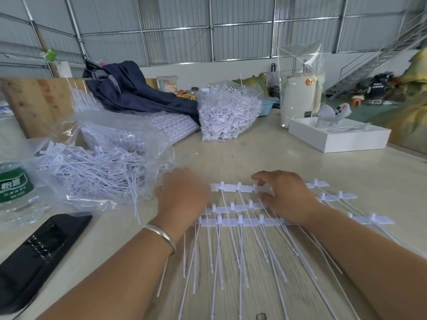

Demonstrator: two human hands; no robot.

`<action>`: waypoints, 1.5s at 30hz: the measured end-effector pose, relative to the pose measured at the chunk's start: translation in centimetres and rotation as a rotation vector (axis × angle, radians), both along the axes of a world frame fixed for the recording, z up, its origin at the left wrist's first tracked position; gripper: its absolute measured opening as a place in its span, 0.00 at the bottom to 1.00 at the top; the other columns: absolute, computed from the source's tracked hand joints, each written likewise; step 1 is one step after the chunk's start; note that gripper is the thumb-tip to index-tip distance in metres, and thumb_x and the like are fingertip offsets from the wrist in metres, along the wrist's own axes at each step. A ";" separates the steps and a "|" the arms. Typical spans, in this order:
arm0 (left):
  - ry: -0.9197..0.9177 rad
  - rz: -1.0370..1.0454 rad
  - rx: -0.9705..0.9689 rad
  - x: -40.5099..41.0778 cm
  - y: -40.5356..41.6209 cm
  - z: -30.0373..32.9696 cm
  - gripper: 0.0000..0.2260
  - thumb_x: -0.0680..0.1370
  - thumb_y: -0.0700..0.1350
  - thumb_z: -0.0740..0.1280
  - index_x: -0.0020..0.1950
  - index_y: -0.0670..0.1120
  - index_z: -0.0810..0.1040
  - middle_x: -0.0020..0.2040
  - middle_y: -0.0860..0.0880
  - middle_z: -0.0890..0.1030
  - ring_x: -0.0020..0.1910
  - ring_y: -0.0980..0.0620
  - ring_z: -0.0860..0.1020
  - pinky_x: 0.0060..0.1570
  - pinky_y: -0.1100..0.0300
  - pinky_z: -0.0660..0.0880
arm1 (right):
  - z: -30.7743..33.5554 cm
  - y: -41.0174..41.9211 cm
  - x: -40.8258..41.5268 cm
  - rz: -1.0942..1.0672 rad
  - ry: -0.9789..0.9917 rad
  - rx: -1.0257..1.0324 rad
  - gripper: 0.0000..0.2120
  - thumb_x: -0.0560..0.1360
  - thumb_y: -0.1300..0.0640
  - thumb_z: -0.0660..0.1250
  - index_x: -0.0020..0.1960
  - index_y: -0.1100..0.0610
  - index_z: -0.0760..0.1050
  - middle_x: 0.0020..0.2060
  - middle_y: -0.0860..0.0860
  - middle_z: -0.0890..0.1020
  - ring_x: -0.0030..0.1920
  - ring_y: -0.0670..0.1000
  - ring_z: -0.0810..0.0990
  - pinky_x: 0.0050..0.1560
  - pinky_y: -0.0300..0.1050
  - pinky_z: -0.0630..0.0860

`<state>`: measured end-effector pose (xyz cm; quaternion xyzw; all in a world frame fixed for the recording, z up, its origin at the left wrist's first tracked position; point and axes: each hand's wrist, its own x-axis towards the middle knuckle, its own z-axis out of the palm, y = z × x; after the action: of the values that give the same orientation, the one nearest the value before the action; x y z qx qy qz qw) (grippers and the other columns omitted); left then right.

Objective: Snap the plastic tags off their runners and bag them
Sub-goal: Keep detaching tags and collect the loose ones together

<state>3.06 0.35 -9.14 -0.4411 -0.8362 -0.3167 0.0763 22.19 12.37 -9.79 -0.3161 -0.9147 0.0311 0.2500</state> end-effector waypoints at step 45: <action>-0.858 -0.281 0.213 0.0 -0.2 0.5 0.17 0.72 0.36 0.59 0.23 0.46 0.65 0.22 0.50 0.63 0.20 0.52 0.59 0.24 0.64 0.58 | 2.6 1.3 3.5 -0.248 -0.266 -0.355 0.27 0.75 0.39 0.64 0.26 0.55 0.63 0.21 0.48 0.65 0.25 0.48 0.67 0.31 0.42 0.63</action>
<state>3.08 0.15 -8.60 -0.3688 -0.6872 -0.5621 -0.2752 25.71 13.64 -7.22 -0.4661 -0.8739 0.1186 0.0699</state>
